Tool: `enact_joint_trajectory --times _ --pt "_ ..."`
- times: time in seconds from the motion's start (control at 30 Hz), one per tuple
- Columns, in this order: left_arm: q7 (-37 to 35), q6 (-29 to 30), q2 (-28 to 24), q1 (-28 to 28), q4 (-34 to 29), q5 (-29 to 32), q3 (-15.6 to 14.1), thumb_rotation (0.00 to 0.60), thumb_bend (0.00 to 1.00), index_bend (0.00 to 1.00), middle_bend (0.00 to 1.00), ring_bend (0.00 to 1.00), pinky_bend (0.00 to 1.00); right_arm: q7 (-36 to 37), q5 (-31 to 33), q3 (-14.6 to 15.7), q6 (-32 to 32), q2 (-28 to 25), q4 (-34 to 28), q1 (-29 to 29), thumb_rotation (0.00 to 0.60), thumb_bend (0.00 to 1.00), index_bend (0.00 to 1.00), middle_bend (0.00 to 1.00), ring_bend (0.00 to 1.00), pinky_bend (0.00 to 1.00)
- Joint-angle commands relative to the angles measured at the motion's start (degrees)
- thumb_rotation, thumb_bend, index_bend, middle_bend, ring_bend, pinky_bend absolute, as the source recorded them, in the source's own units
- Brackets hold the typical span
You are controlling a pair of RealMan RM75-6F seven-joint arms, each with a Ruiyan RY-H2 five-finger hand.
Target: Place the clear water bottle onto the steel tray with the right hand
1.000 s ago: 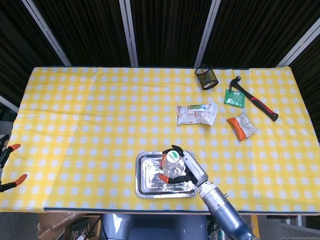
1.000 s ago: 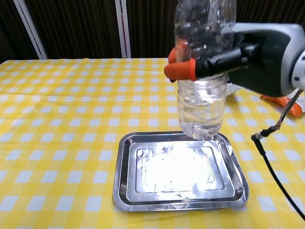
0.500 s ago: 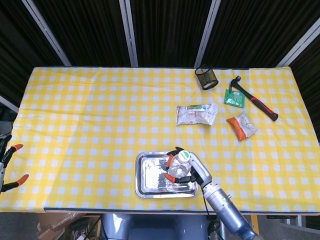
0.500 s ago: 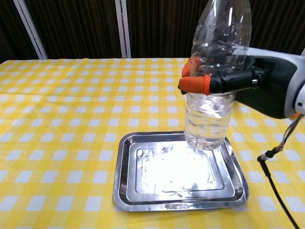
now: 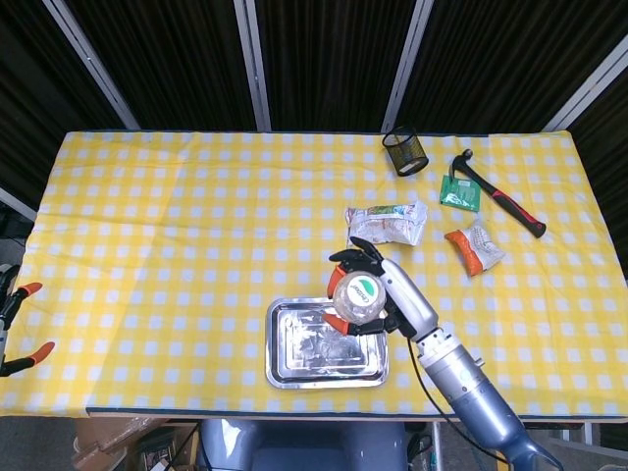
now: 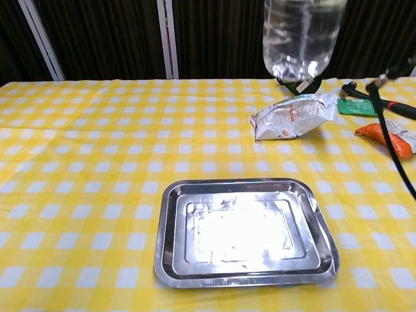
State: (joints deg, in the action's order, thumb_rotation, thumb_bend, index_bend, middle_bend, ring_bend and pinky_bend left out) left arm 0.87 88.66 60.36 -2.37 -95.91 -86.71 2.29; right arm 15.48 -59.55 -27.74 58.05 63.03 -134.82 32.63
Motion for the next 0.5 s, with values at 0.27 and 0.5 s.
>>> enact_joint_trajectory --times 0.27,0.5 --pt "-0.19 0.07 -0.08 0.09 0.0 0.02 0.0 0.6 0.18 0.2 0.0 0.0 0.0 2.98 3.63 3.3 -2.95 -1.63 -0.17 -0.09 0.6 0.48 0.77 0.63 0.25 0.0" --pt "-0.28 0.13 -0.08 0.14 0.1 0.16 0.11 0.6 0.18 0.2 0.0 0.0 0.0 2.3 2.89 11.42 -1.56 6.63 2.02 -1.6 0.6 0.49 0.78 0.63 0.26 0.0"
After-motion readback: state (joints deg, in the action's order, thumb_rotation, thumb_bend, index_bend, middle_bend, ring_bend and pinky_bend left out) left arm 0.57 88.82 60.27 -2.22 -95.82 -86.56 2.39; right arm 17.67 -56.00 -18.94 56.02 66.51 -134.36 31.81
